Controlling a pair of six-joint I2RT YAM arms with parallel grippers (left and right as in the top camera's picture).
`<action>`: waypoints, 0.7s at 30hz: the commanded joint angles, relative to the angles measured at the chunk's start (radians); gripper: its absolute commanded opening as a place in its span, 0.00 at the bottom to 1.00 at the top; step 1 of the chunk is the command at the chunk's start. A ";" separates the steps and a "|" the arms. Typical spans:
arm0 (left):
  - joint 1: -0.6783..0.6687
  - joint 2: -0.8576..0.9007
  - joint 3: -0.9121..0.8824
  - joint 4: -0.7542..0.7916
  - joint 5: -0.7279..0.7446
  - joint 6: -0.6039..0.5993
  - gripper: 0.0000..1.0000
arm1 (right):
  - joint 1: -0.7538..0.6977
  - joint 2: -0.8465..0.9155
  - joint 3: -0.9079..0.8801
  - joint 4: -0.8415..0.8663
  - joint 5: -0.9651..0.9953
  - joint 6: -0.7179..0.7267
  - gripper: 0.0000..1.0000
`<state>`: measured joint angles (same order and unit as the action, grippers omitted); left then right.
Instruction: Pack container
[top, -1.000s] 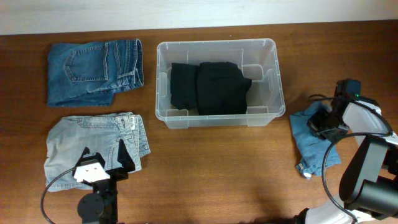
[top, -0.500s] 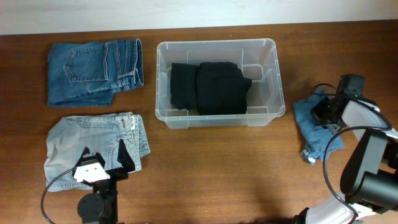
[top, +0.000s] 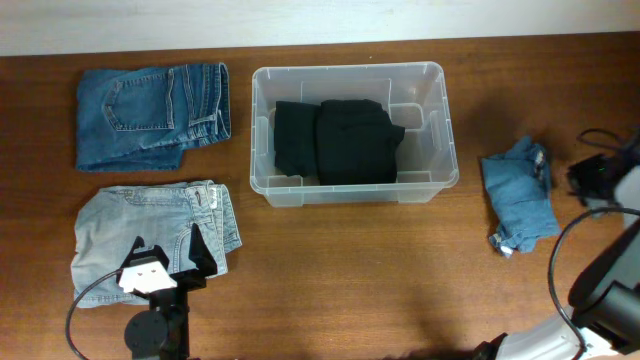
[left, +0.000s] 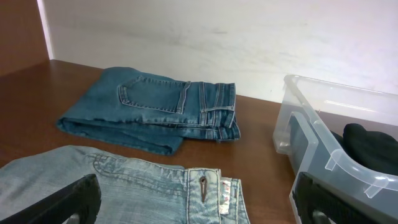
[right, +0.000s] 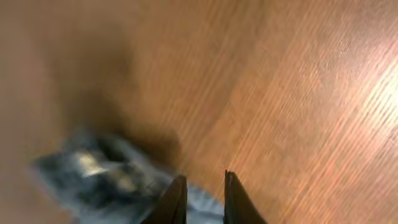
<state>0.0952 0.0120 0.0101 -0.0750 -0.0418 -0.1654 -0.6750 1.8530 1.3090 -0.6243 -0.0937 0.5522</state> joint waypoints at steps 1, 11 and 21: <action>0.006 -0.005 -0.001 -0.005 -0.007 0.009 0.99 | -0.007 -0.003 0.137 -0.076 -0.176 -0.127 0.14; 0.006 -0.005 -0.001 -0.005 -0.007 0.009 0.99 | 0.144 0.004 0.167 -0.454 -0.287 -0.470 0.14; 0.006 -0.005 -0.001 -0.005 -0.007 0.009 0.99 | 0.219 0.054 0.026 -0.393 -0.146 -0.401 0.17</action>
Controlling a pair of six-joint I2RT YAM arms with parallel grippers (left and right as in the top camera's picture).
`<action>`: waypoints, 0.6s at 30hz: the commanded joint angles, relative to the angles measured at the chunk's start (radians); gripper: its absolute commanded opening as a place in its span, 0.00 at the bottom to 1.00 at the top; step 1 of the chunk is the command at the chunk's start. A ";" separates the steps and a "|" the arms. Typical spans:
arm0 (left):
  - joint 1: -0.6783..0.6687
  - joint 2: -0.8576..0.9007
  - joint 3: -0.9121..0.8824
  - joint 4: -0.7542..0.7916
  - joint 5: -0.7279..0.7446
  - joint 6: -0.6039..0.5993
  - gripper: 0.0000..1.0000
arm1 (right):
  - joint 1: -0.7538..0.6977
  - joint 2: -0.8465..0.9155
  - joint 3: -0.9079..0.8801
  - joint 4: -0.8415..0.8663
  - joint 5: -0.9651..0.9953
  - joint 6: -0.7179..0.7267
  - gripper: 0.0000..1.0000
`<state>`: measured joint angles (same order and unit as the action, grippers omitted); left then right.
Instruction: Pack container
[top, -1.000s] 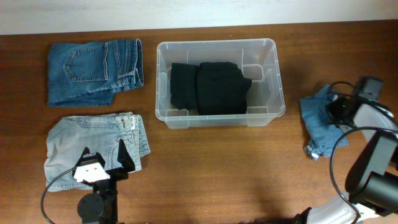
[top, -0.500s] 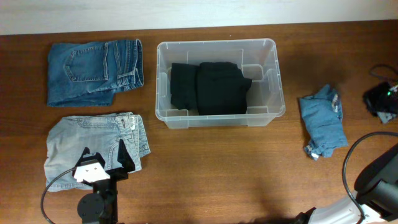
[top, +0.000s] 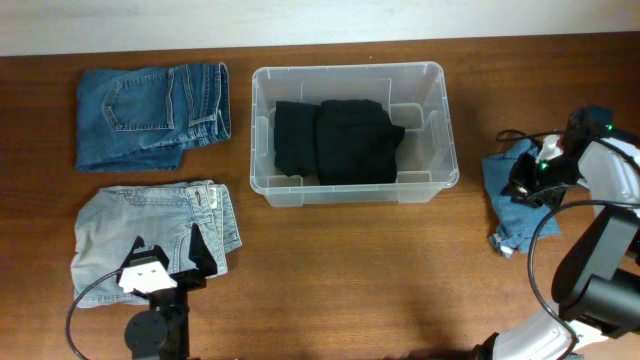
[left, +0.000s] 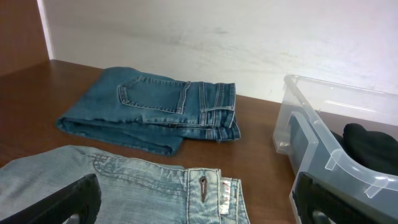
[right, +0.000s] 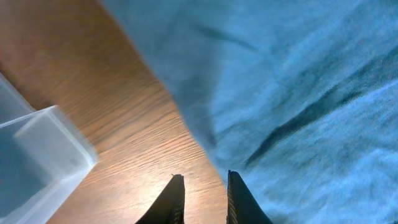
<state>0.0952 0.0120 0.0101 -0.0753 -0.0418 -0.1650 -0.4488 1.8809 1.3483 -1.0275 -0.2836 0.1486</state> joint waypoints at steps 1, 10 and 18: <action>0.006 -0.005 -0.001 -0.004 -0.007 0.009 0.99 | -0.010 0.035 -0.014 0.018 0.054 0.007 0.17; 0.006 -0.005 -0.001 -0.004 -0.007 0.008 1.00 | -0.019 0.086 -0.014 0.129 0.124 0.079 0.25; 0.006 -0.005 -0.001 -0.004 -0.007 0.009 0.99 | -0.058 0.151 -0.014 0.207 0.208 0.105 0.25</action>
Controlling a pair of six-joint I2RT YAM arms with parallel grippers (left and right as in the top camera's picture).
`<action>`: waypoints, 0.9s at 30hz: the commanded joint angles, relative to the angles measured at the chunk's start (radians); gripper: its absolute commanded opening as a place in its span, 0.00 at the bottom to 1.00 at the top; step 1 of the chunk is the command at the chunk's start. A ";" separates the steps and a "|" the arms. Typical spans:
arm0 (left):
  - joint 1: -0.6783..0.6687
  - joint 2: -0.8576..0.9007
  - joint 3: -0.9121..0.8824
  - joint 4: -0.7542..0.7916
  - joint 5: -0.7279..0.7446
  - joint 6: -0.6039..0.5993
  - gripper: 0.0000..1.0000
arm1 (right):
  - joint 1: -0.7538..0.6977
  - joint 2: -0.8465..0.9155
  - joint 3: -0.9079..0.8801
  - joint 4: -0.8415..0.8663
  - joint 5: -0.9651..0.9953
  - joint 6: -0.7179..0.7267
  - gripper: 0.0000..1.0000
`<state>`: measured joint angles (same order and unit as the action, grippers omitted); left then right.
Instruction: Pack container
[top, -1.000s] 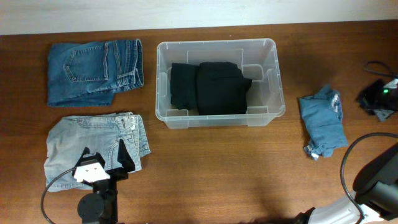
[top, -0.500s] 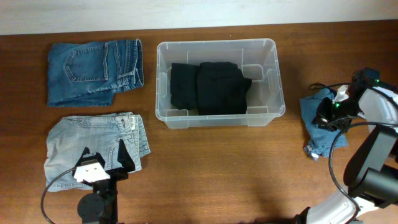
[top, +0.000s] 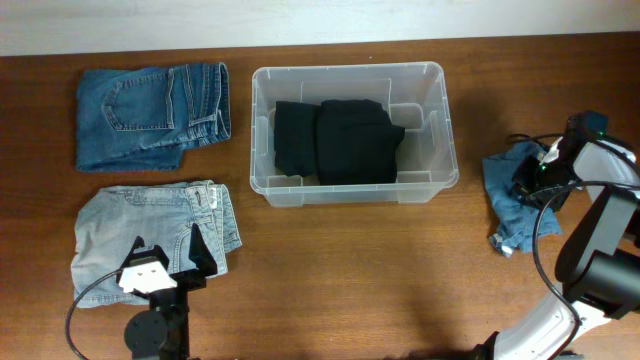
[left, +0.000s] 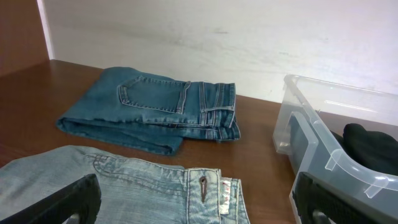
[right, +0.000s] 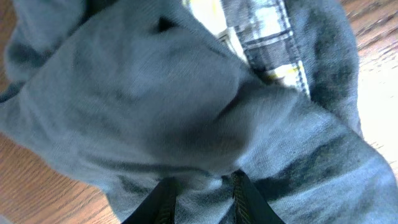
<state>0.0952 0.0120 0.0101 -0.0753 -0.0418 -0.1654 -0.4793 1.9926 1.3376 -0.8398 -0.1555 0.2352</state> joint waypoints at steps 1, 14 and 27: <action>0.006 -0.005 -0.001 -0.004 -0.007 0.009 0.99 | -0.037 0.040 -0.003 0.023 0.083 0.017 0.25; 0.006 -0.005 -0.001 -0.004 -0.007 0.009 0.99 | -0.226 0.048 0.005 0.069 0.115 0.220 0.19; 0.006 -0.005 -0.001 -0.004 -0.006 0.009 0.99 | -0.240 -0.047 0.297 -0.194 0.050 0.128 0.40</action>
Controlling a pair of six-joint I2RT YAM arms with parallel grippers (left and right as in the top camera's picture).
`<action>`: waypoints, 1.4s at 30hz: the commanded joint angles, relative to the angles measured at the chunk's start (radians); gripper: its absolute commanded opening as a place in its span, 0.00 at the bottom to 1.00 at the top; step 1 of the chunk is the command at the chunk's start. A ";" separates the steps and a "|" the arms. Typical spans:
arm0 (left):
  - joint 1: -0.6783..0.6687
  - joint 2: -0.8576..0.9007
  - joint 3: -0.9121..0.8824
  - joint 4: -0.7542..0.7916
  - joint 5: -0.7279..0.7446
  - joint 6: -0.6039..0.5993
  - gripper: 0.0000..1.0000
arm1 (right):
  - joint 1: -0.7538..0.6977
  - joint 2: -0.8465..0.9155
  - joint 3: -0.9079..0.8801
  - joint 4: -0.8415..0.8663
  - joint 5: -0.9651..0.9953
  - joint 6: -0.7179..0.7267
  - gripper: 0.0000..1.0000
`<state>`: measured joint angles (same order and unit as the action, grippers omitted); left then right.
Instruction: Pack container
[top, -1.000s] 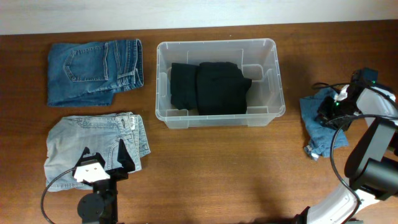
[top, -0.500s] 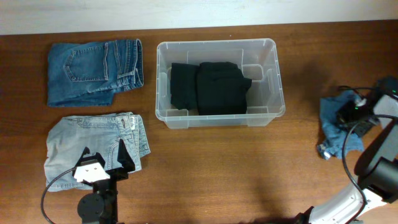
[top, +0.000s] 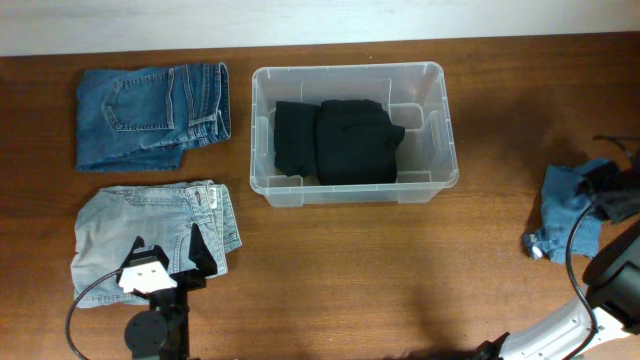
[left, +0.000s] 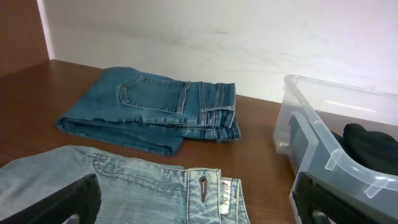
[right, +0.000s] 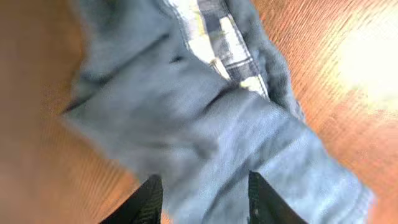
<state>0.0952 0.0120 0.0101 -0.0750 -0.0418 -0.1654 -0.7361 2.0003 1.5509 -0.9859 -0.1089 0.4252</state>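
A clear plastic container (top: 441, 120) stands mid-table with folded black clothes (top: 340, 140) inside. Folded dark blue jeans (top: 150, 112) lie at the far left, and folded light jeans (top: 110, 225) lie in front of them. A small crumpled blue garment (top: 565, 212) lies near the right edge. My right gripper (top: 608, 200) is at that garment's right side. In the right wrist view the gripper (right: 205, 200) is open, fingers spread over the blue cloth (right: 205, 124). My left gripper (left: 199, 205) is open, low over the light jeans (left: 137, 180).
The white wall runs along the table's far edge. In the left wrist view the container's wall (left: 323, 140) stands close on the right, with the dark jeans (left: 155, 109) straight ahead. The right arm's cables hang over the table's right edge.
The small blue garment now lies further right, near the table's edge, and the right gripper is further right too. Its fingers stand wider apart. The left arm has not moved.
The right gripper was first off beside the garment over bare wood, fingers close together. Then it was over the garment's left part, then pressed down into the cloth. Now the garment lies further right and the fingers are spread. The left arm stayed still throughout.
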 joint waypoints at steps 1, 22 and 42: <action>0.006 -0.005 -0.001 -0.005 -0.007 0.009 0.99 | 0.026 -0.063 0.104 -0.080 0.003 -0.089 0.42; 0.006 -0.005 -0.001 -0.005 -0.006 0.009 0.99 | 0.331 0.008 0.083 -0.191 0.555 -0.181 0.99; 0.006 -0.005 -0.001 -0.005 -0.006 0.009 0.99 | 0.332 0.090 0.042 -0.189 0.537 -0.272 0.98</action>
<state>0.0952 0.0120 0.0101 -0.0753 -0.0418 -0.1654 -0.4042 2.0792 1.6135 -1.1774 0.4210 0.1791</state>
